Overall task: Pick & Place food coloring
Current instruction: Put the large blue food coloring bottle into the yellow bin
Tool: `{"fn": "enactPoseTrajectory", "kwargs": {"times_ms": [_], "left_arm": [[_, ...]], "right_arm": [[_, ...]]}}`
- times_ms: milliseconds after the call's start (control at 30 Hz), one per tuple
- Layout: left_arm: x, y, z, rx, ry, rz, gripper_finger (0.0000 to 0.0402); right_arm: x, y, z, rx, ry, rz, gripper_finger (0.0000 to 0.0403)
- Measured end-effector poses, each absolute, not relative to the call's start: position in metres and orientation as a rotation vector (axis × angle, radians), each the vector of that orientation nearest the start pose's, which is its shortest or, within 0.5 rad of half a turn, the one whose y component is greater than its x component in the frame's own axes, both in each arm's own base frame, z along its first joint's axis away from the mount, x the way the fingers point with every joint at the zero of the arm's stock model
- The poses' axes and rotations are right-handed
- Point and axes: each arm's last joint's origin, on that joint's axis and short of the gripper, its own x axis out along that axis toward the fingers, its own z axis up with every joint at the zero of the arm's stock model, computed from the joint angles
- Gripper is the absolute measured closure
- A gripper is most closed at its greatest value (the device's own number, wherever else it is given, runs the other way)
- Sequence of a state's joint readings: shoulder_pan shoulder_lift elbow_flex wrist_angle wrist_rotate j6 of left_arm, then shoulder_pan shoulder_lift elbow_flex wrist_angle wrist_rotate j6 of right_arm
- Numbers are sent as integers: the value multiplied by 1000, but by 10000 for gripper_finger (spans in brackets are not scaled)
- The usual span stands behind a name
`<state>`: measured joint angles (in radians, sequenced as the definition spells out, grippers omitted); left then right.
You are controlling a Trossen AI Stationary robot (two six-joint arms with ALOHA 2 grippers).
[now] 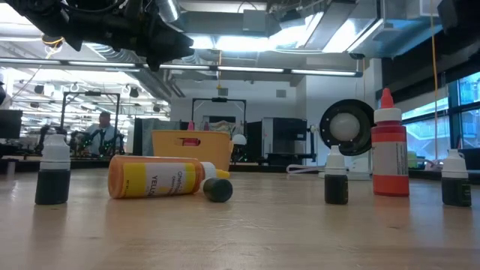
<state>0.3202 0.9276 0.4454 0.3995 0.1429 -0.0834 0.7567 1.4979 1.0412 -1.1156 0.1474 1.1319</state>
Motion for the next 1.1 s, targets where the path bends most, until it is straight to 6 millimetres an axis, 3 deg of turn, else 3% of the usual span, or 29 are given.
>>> {"fn": "enactPoseTrajectory", "kwargs": {"times_ms": [400,633,867,1100], "left_arm": [[194,60,246,-102,73,181,267],[194,60,246,-102,73,181,263],[194,60,246,-102,73,181,267],[194,60,246,-103,79,181,264]], "right_arm": [[181,165,226,199,1447,-357,284],[185,163,258,196,1458,-383,284],[194,139,308,128,1413,-490,284],[234,100,331,71,1299,-353,284]]}}
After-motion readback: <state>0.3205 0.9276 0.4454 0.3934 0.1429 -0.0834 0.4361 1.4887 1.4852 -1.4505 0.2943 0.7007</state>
